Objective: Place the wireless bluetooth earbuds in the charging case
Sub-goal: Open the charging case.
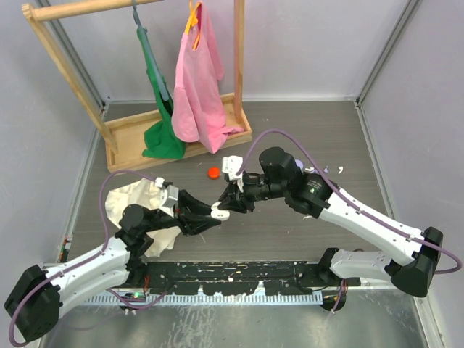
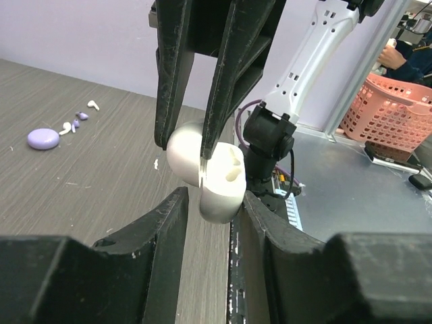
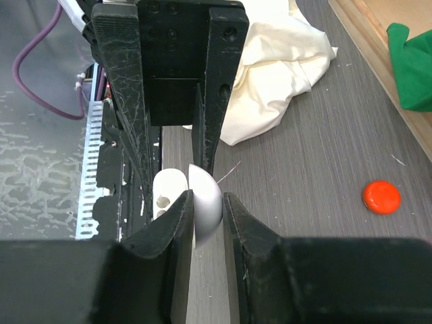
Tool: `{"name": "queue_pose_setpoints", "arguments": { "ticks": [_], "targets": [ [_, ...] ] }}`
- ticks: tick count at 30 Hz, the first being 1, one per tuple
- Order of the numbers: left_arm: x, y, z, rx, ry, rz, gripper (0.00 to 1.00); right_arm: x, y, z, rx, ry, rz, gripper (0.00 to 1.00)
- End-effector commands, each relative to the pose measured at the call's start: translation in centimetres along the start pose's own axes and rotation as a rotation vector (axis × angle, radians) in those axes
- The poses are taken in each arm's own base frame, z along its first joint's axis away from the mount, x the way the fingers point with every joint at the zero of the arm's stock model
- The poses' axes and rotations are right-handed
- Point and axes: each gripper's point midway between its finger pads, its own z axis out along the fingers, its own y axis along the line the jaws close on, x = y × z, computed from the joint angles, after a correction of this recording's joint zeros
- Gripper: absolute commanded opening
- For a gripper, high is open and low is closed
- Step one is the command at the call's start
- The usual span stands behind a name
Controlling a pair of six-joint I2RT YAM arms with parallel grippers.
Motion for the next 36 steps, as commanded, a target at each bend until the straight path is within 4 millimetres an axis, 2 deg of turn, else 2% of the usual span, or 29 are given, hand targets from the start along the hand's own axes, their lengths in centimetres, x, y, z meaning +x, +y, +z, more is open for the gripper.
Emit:
{"name": "queue_pose_setpoints", "arguments": {
  "ticks": [1, 8, 14, 18, 21, 25, 30, 36],
  "targets": [
    [-2.1, -0.6, 0.7, 0.028, -0.053, 0.053, 0.38, -2.3, -0.2, -0.3, 0.029, -0.033, -0.077, 0.13],
    [-1.6, -0.5, 1.0, 0.033, -0.035, 0.045, 0.35, -2.3, -0.2, 0.1, 0.036, -0.011, -0.093, 0.13],
    [-1.1, -0.4, 1.0, 0.035, -0.024, 0.054, 0.24, -2.3, -0.3, 0.1, 0.044, -0.009, -0.097, 0.13],
    [-0.8, -0.3, 1.0, 0.031, -0.017, 0.063, 0.22, -2.4, -0.4, 0.0, 0.049, -0.01, -0.098, 0.13],
    [-0.6, -0.1, 0.9, 0.027, -0.013, 0.071, 0.16, -2.3, -0.4, 0.0, 0.052, -0.011, -0.097, 0.15],
    [-0.3, 0.2, 0.9, 0.019, -0.005, 0.096, 0.09, -2.4, -0.6, -0.1, 0.067, -0.019, -0.089, 0.29],
    [0.8, 1.1, 0.9, -0.009, 0.028, 0.124, 0.06, -2.0, -1.5, -0.4, 0.135, -0.021, -0.066, 0.46],
    [1.6, 2.5, 1.0, -0.053, 0.051, 0.158, 0.04, -1.1, -3.0, -0.9, 0.244, -0.006, 0.002, 0.57]
  ]
}}
